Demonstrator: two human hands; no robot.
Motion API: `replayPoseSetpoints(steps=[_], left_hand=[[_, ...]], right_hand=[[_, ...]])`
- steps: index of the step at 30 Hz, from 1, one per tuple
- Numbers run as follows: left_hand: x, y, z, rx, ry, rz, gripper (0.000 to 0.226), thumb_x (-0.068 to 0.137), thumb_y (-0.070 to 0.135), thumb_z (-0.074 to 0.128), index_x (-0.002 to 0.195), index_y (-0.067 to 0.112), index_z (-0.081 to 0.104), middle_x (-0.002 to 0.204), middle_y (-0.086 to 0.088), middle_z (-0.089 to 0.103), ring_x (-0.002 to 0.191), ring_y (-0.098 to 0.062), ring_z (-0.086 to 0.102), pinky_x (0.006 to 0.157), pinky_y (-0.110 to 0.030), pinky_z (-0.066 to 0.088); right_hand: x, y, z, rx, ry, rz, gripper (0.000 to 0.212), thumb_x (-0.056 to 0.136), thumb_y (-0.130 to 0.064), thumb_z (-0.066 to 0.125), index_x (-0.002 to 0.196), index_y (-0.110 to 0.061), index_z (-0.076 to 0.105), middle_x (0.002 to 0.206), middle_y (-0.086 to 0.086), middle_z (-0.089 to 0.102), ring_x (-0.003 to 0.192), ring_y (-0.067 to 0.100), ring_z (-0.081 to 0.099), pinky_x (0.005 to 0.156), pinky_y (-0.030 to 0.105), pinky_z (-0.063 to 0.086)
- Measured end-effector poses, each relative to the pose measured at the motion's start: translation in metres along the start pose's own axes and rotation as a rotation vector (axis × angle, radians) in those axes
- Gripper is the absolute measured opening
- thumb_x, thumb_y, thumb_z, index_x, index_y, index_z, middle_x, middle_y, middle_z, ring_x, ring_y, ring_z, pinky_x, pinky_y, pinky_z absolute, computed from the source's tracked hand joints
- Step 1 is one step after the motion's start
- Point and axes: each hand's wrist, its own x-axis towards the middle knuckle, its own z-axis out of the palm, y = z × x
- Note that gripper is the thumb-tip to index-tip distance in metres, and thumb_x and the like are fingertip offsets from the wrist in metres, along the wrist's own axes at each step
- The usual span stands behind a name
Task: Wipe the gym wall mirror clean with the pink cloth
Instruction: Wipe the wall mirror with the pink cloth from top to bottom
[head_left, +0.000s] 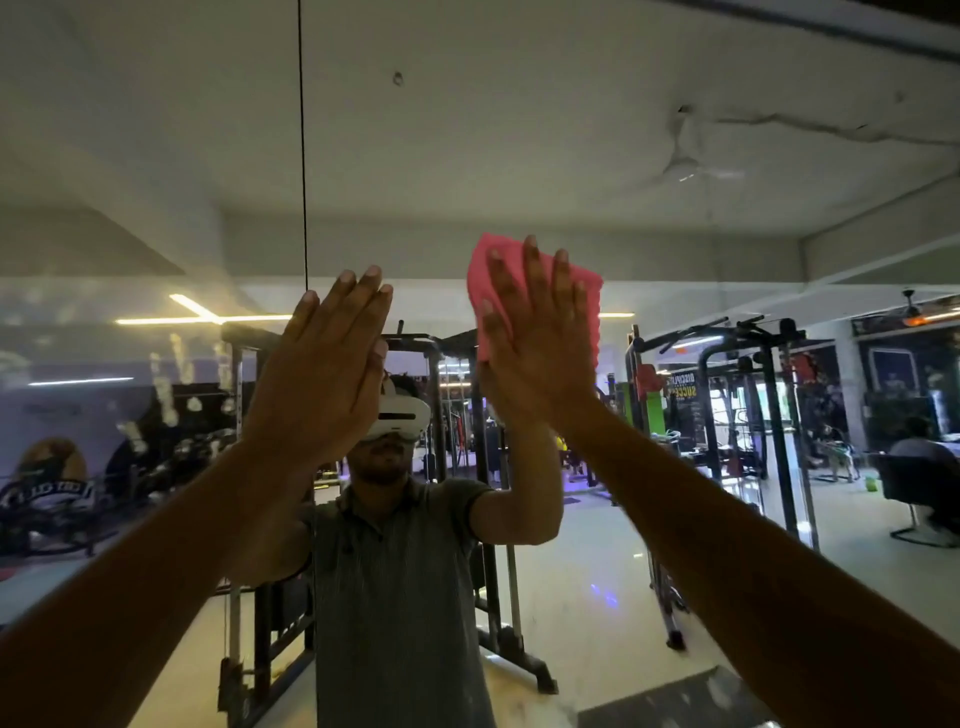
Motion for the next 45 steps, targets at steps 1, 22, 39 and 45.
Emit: replayPoseSetpoints(steps=[1,22,39,45], left_hand=[[0.000,0.001,0.000,-0.003,-0.001,-0.008,0.060,0.114,0.034,0.027,0.170,0.012,0.028,0.179,-0.009,0.023,0.167,-0.026,0.015,0.136,-0.052,0.012],[-0.008,0.023,0.003,0.022,-0.013,-0.049,0.064,0.113,0.035,0.022,0.172,0.010,0.021,0.181,-0.011,0.013,0.169,-0.029,0.007,0.136,-0.056,0.009],[-0.018,0.055,0.019,0.072,-0.018,-0.062,0.063,0.114,0.036,0.022,0.173,0.014,0.017,0.182,-0.007,0.007,0.169,-0.026,0.000,0.137,-0.054,0.003],[-0.017,0.058,0.018,0.037,-0.001,-0.086,0.063,0.114,0.036,0.024,0.172,0.013,0.021,0.182,-0.009,0.012,0.169,-0.028,0.004,0.136,-0.059,0.009]], right_hand=[[-0.002,-0.016,0.003,-0.021,-0.007,-0.017,0.070,0.114,-0.057,0.018,0.176,-0.027,0.009,0.183,0.017,0.001,0.168,0.045,-0.001,0.135,0.065,0.005],[0.000,-0.008,0.003,-0.032,0.024,-0.003,0.067,0.114,-0.055,0.015,0.176,-0.029,0.011,0.184,0.015,0.001,0.169,0.044,-0.001,0.136,0.063,0.003],[-0.139,0.057,0.018,0.016,-0.077,-0.218,0.067,0.116,-0.050,0.032,0.176,-0.027,0.013,0.185,0.010,-0.003,0.170,0.037,-0.007,0.135,0.066,0.005],[-0.098,0.010,0.021,0.033,-0.052,-0.115,0.070,0.116,-0.056,0.031,0.177,-0.028,0.010,0.184,0.016,-0.006,0.169,0.043,-0.008,0.134,0.066,0.004]])
